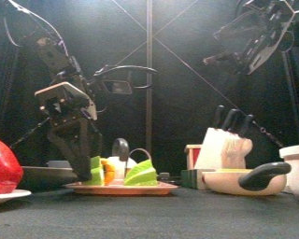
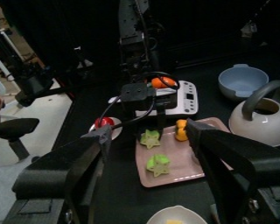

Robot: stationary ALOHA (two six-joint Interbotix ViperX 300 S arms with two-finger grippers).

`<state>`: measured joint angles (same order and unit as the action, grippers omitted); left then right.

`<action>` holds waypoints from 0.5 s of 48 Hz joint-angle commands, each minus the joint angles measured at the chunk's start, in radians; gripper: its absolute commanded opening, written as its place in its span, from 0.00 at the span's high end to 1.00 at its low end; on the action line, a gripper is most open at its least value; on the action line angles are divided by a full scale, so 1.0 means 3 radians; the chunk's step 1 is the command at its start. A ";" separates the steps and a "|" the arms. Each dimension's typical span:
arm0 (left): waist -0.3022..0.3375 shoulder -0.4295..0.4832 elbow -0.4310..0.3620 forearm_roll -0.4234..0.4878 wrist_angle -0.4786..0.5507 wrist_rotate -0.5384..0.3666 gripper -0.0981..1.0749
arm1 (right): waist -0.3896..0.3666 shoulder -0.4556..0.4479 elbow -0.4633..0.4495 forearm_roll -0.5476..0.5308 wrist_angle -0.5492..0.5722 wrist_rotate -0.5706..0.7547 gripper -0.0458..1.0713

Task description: Grab starfruit bottom

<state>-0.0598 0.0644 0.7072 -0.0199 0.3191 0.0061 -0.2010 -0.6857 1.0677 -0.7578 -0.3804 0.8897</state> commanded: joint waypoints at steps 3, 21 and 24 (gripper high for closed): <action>0.0010 -0.0097 -0.0082 0.0010 0.0041 0.0000 0.32 | -0.0010 -0.0015 -0.0036 0.0015 -0.0026 0.0005 0.08; 0.0000 -0.0107 -0.0092 0.0066 0.0046 0.0010 0.32 | -0.0010 -0.0010 -0.0036 0.0015 -0.0026 0.0005 0.08; 0.0000 -0.0123 -0.0097 0.0066 0.0051 0.0005 0.32 | -0.0010 -0.0010 -0.0036 0.0015 -0.0026 0.0015 0.08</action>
<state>-0.0614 0.0598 0.7010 -0.0015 0.3359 0.0077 -0.2010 -0.6857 1.0677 -0.7563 -0.3804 0.8912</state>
